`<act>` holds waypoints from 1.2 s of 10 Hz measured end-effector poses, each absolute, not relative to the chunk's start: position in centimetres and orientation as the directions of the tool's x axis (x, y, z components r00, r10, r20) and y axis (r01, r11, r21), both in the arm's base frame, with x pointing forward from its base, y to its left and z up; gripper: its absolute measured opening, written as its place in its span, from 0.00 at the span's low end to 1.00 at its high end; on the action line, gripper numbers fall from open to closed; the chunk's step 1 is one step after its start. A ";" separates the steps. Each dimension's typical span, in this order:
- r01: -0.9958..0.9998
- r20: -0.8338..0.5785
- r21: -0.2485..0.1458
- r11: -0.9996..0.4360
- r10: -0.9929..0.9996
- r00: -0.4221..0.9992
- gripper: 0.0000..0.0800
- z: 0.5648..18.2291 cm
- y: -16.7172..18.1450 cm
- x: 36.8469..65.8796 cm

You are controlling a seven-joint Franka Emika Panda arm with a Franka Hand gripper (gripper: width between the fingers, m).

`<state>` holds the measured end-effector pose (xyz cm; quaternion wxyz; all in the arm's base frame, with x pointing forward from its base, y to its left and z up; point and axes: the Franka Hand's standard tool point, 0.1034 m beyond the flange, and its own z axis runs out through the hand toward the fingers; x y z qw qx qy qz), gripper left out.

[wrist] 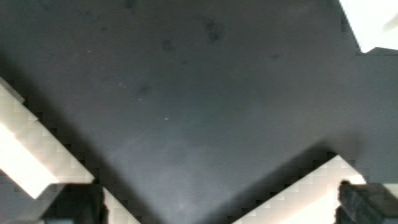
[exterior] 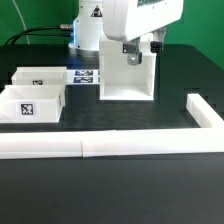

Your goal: Assemble drawer

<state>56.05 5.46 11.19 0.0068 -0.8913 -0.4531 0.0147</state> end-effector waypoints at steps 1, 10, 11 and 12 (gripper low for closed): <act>0.808 -0.020 -0.026 -0.589 0.808 0.589 0.81 11.2 5.5 56.0; 0.570 -0.039 -0.006 -0.821 0.570 0.821 0.81 13.3 5.9 50.9; 0.597 -0.038 -0.004 -0.802 0.597 0.801 0.81 14.0 5.7 51.3; 0.596 -0.036 -0.004 -0.803 0.596 0.802 0.81 13.7 5.7 51.3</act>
Offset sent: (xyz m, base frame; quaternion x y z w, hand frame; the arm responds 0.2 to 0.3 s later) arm 0.0000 0.0000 0.0000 0.0000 0.0000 0.0000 1.0000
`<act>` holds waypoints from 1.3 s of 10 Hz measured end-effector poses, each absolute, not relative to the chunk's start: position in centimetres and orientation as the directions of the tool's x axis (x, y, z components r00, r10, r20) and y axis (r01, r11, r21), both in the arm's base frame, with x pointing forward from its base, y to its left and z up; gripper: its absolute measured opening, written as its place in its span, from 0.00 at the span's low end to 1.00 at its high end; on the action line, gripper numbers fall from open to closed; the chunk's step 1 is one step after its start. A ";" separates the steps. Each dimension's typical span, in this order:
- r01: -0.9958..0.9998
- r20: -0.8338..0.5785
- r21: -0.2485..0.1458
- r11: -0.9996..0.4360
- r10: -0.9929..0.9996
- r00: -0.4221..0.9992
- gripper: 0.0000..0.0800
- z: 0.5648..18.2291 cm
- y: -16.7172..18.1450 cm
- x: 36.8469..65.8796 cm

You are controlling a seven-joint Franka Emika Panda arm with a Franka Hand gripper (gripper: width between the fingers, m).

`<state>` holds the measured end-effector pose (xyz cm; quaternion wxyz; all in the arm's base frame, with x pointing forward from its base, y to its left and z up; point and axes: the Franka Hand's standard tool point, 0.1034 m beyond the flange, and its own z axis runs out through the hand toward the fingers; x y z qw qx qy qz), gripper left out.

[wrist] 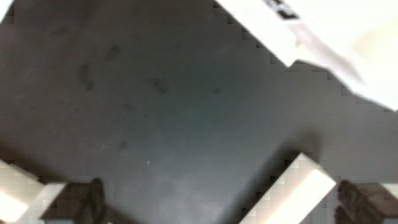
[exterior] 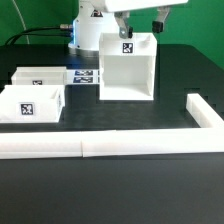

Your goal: Assemble drawer

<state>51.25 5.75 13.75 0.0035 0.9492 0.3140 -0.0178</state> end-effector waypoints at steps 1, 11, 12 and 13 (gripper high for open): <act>0.597 -0.038 -0.006 -0.802 0.597 0.802 0.81 13.6 5.8 51.2; 0.220 -0.057 0.007 -0.975 0.219 0.974 0.81 13.4 7.3 46.5; 0.195 -0.055 0.005 -0.981 0.194 0.979 0.81 13.5 7.4 46.3; 0.099 -0.044 -0.002 -0.995 0.099 0.994 0.81 13.4 7.5 45.5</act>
Offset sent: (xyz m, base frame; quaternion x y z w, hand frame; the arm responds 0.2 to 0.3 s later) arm -0.0355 -0.0136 0.0065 -0.0313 0.0193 0.2238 0.9739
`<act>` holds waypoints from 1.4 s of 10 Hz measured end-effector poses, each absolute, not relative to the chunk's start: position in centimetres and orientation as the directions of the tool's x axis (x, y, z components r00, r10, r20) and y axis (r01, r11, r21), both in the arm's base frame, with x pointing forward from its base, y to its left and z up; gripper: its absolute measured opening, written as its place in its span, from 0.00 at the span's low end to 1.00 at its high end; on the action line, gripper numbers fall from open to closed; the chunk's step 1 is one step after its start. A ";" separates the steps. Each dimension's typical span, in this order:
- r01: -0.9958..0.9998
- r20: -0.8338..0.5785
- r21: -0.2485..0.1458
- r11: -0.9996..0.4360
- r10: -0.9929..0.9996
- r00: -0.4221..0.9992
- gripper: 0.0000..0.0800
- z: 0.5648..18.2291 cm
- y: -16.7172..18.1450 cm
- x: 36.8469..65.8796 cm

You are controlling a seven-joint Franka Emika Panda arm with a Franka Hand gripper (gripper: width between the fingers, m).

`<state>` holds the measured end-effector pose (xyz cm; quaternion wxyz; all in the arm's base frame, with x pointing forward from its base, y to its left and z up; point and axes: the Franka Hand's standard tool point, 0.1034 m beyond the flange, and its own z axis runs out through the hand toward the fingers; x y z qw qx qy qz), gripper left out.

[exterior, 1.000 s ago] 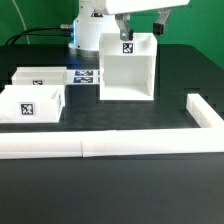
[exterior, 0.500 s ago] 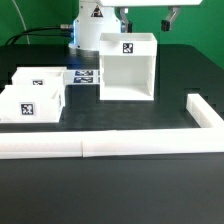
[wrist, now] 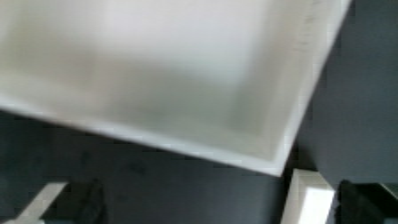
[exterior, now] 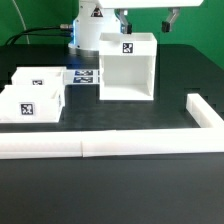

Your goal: Assemble drawer

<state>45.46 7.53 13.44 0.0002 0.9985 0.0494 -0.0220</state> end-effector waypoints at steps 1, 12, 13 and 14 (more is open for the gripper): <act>0.029 -0.041 0.002 -1.000 0.029 0.999 0.81 13.2 7.9 44.0; -0.083 -0.091 -0.010 -0.997 -0.082 0.993 0.32 9.4 10.5 39.6; -0.083 -0.091 -0.010 -0.997 -0.082 0.992 0.15 9.3 10.5 39.6; -0.083 -0.091 -0.010 -0.997 -0.081 0.993 0.15 9.3 10.5 39.6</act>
Offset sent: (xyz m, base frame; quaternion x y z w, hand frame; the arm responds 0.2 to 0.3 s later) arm -0.0304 0.0128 -0.0105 0.0080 -0.0133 0.0625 0.9979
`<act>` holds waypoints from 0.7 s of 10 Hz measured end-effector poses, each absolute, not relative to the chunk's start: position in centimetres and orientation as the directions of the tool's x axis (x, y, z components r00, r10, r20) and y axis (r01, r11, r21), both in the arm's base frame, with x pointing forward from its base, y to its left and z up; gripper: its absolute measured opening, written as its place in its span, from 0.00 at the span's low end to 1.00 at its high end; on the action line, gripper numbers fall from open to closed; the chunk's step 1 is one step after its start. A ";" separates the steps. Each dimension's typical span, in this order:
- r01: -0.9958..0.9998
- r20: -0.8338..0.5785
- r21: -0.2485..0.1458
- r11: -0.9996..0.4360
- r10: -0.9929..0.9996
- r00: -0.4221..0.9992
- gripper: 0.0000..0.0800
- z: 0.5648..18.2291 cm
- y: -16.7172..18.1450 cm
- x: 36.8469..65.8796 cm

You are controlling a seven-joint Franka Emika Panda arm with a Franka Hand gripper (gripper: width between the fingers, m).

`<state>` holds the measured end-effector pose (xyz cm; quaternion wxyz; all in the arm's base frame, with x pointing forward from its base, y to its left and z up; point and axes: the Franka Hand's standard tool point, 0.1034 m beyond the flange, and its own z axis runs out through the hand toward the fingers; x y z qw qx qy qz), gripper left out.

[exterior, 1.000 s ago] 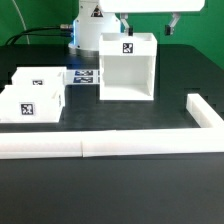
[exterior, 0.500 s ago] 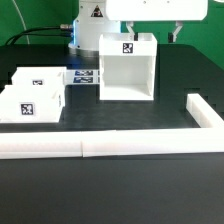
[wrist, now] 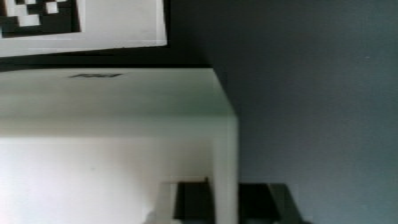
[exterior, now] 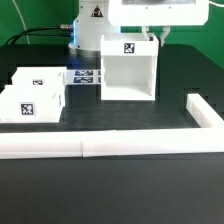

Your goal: Assemble drawer

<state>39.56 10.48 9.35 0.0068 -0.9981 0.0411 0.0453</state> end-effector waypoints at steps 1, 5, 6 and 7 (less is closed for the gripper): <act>-0.083 -0.091 -0.010 -0.997 -0.082 0.992 0.05 9.3 10.5 39.6; -0.083 -0.091 -0.010 -0.997 -0.082 0.992 0.05 9.3 10.5 39.6; -0.083 -0.091 -0.010 -0.997 -0.081 0.993 0.05 9.3 10.5 39.6; -0.057 -0.094 -0.013 -0.998 -0.055 0.994 0.05 9.3 10.3 40.0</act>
Offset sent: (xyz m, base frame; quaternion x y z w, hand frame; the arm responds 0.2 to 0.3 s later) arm 0.0000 0.0000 0.0000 0.0000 0.0000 0.0000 1.0000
